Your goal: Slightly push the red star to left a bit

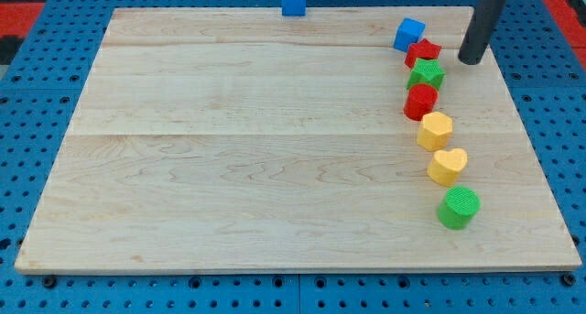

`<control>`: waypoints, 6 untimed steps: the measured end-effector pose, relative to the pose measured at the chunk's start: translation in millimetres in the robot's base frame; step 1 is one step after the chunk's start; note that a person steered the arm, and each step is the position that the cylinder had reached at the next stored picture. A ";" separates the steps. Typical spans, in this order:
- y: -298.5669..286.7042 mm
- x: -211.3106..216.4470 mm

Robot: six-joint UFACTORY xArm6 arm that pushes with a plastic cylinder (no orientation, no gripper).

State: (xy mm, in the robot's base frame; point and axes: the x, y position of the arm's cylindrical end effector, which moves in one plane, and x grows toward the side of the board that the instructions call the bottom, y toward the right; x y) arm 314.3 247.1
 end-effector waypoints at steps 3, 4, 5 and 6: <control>-36.1 -12.5; -7.9 -14.9; 11.7 -72.3; 8.0 -105.7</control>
